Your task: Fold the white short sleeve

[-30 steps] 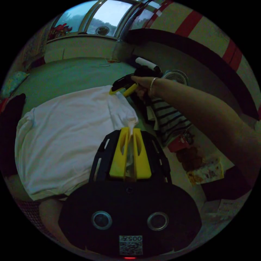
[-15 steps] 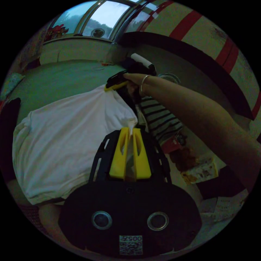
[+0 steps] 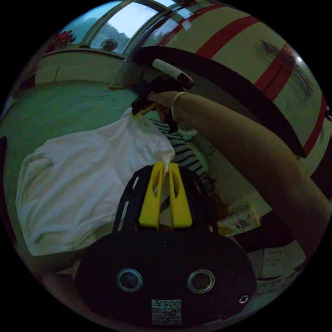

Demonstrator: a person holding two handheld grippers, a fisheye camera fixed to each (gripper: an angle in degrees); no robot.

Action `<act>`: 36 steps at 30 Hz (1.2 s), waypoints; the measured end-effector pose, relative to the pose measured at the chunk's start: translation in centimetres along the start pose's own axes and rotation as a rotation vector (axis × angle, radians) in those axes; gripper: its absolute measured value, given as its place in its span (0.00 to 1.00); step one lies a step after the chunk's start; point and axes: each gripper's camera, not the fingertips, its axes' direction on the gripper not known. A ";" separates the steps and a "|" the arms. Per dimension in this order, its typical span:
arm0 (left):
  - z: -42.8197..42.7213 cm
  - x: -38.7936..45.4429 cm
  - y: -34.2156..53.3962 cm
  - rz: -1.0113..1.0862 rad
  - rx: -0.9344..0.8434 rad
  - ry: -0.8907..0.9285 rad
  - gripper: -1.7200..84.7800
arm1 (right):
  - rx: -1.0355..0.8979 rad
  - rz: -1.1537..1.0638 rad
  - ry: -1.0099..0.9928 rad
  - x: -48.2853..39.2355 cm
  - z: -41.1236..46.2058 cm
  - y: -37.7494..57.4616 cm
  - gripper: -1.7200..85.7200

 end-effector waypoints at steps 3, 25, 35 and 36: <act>-4.3 -4.3 1.4 -0.085 0.029 0.007 0.07 | 0.023 -0.019 -0.021 -5.0 -0.4 -2.9 0.01; -28.5 -27.8 11.7 -0.318 0.032 -0.295 0.13 | -0.065 -0.270 -0.319 -38.0 3.8 -18.5 0.18; -31.5 -33.3 13.7 -0.338 -0.020 -0.355 0.09 | -0.193 -0.225 -0.273 -44.3 9.3 -20.9 0.10; -32.0 -33.7 13.8 -0.344 -0.025 -0.384 0.08 | -0.194 -0.229 -0.274 -44.8 9.3 -21.0 0.08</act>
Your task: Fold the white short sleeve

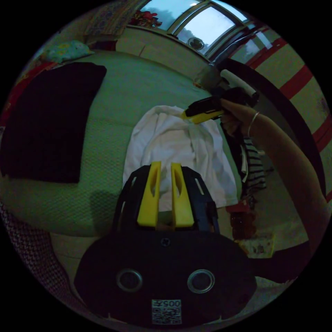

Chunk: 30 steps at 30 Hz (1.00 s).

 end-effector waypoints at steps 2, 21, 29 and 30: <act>-0.6 -0.7 0.0 -0.004 -0.004 -0.056 0.05 | 0.021 -0.030 -0.021 -1.9 -0.2 -0.8 0.04; -7.0 -6.0 2.7 0.140 0.101 -0.136 0.07 | 0.181 -0.180 -0.012 -14.0 1.5 -4.1 0.14; -5.3 -4.6 3.0 0.256 -0.052 0.166 0.17 | 0.087 0.002 0.071 -10.0 5.9 1.2 0.19; -4.9 -4.6 2.9 0.242 -0.078 0.191 0.18 | 0.079 0.014 0.081 -10.0 6.5 1.4 0.19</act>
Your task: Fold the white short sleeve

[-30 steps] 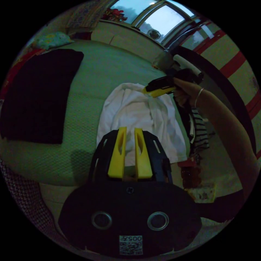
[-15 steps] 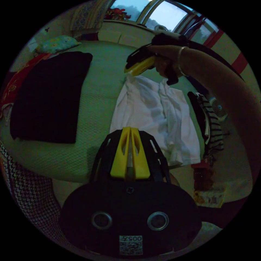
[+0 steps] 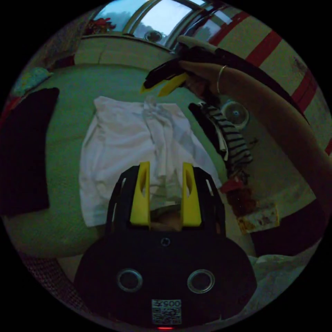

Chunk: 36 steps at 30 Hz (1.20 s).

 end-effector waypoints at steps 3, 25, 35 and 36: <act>0.6 -0.4 -0.2 -0.043 -0.066 -0.029 0.18 | -0.038 0.030 0.055 -0.5 2.9 1.1 0.18; -6.7 -1.7 1.5 -0.055 0.152 0.032 0.07 | 0.110 -0.098 0.070 -9.5 2.2 16.4 0.07; -8.3 -4.9 2.4 -0.312 0.199 -0.092 0.11 | 0.201 -0.124 0.179 -11.9 7.4 24.7 0.10; -8.4 -4.8 2.3 -0.308 0.214 -0.094 0.12 | 0.222 -0.140 0.173 -11.7 7.0 25.8 0.09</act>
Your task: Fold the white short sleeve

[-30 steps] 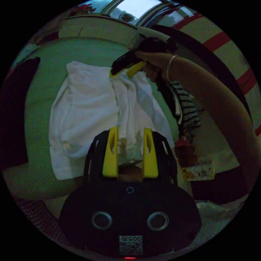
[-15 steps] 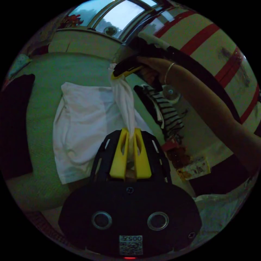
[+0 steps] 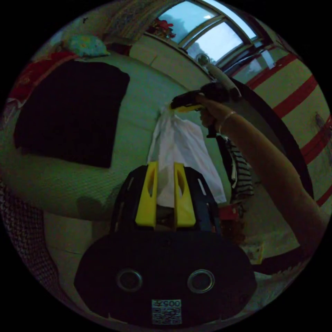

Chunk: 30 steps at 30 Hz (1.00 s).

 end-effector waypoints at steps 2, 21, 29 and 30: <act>0.2 0.4 -0.3 0.014 0.016 0.000 0.12 | 0.112 -0.044 -0.016 0.9 -2.5 5.3 0.08; 14.0 14.1 -5.3 0.256 -0.185 -0.383 0.01 | 0.170 0.277 0.062 5.3 2.4 39.5 0.01; 17.4 17.3 -8.1 0.248 -0.159 -0.437 0.02 | 0.082 0.302 -0.152 9.0 5.4 48.0 0.01; 17.8 17.7 -8.7 0.262 -0.173 -0.438 0.02 | 0.060 0.284 -0.166 9.2 5.8 48.3 0.01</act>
